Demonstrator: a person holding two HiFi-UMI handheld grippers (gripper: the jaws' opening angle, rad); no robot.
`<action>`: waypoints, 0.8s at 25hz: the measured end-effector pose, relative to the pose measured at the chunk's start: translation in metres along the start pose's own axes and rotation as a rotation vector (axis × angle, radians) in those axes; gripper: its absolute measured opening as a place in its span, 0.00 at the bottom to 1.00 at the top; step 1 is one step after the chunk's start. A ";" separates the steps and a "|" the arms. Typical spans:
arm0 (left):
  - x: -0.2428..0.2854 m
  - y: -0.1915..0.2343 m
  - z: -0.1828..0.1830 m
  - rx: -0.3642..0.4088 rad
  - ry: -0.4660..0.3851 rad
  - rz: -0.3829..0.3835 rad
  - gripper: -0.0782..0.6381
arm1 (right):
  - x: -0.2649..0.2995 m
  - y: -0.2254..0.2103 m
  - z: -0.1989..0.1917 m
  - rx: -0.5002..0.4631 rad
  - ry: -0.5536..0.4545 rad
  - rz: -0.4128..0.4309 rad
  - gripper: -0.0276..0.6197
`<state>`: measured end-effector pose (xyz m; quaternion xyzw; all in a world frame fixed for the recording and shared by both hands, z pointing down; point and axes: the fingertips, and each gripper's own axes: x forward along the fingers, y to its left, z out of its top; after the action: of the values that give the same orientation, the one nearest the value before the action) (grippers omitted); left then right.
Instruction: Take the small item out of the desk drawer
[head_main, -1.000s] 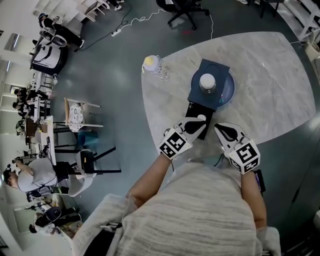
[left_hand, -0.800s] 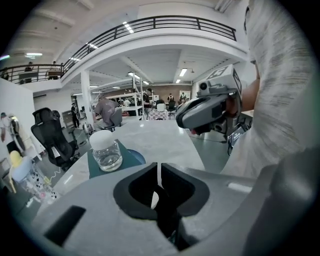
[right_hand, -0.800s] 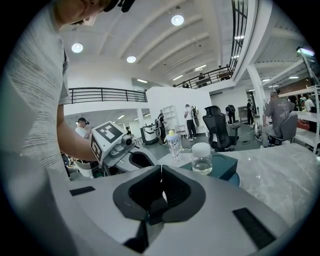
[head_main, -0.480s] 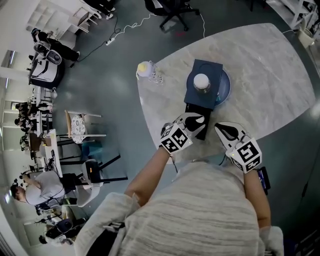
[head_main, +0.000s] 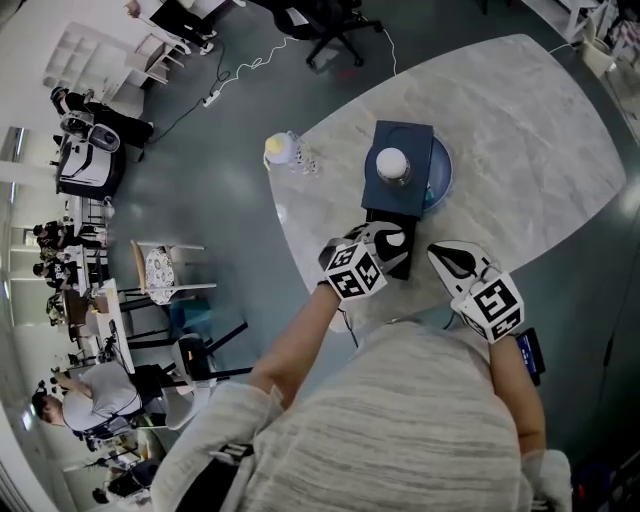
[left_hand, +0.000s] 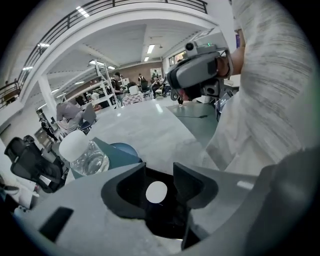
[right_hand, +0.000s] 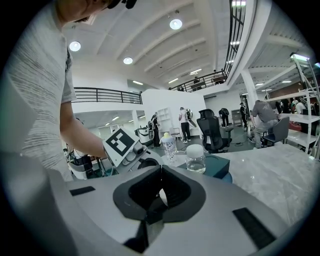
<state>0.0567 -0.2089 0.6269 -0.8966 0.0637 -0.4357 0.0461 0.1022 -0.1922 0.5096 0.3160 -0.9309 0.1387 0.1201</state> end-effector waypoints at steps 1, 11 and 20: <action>0.001 0.001 -0.001 0.014 0.011 -0.005 0.35 | -0.001 0.000 0.000 0.001 -0.001 -0.003 0.06; 0.020 -0.006 -0.024 0.159 0.163 -0.083 0.39 | -0.011 -0.001 -0.003 0.011 -0.007 -0.035 0.06; 0.036 -0.008 -0.041 0.231 0.257 -0.114 0.41 | -0.020 -0.001 -0.007 0.020 -0.012 -0.056 0.06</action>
<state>0.0474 -0.2074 0.6810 -0.8245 -0.0323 -0.5529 0.1157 0.1190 -0.1792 0.5104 0.3440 -0.9209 0.1428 0.1153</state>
